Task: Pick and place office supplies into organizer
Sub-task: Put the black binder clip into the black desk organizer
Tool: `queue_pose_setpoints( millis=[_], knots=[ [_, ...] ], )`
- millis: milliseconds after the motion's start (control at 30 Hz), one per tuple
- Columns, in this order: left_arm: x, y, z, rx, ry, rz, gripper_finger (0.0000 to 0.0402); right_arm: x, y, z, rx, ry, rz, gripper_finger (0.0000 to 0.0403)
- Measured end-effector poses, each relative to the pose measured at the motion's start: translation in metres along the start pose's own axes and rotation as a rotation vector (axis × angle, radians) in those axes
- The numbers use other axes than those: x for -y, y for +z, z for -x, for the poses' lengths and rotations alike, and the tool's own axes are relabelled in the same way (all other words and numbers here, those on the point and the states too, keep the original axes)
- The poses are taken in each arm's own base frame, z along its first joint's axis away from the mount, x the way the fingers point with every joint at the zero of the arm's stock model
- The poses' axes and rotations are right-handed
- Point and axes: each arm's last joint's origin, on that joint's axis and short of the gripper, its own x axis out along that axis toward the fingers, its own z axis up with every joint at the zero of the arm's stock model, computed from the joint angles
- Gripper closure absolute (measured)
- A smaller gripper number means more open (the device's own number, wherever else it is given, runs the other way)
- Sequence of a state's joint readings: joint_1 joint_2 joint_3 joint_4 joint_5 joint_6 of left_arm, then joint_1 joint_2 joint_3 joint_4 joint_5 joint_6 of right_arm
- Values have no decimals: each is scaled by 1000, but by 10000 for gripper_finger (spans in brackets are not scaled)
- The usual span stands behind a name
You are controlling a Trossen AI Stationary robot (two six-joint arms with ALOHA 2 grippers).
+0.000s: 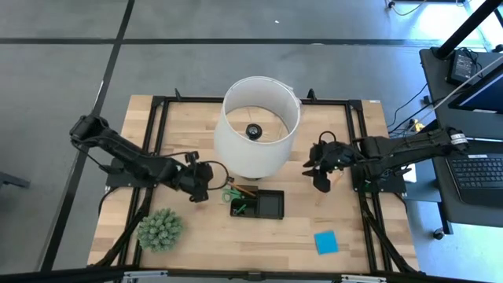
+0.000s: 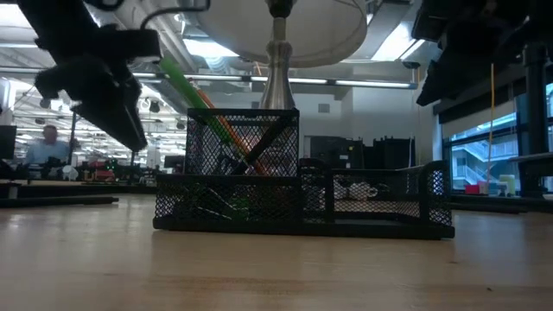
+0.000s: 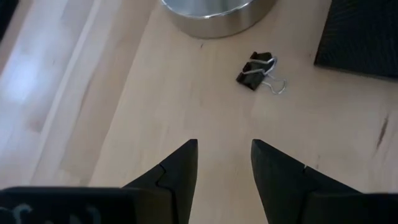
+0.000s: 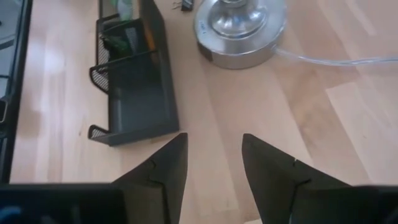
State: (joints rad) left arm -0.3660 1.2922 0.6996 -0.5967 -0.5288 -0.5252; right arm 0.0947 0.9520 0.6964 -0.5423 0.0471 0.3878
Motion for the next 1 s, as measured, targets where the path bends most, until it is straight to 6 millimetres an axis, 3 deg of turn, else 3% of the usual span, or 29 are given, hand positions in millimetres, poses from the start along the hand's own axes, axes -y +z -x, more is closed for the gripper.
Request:
queue_pose_setpoints(
  millis=[567,700,1000],
  knots=[
    [-16,2,-38,193,-143,-249,258,12,5,0,7,-24,-52,249],
    [-15,0,-44,204,-174,-340,258,14,5,0,10,-31,-60,249],
    [-4,5,-61,247,-193,-348,258,17,6,0,12,-42,-71,249]
  ],
)
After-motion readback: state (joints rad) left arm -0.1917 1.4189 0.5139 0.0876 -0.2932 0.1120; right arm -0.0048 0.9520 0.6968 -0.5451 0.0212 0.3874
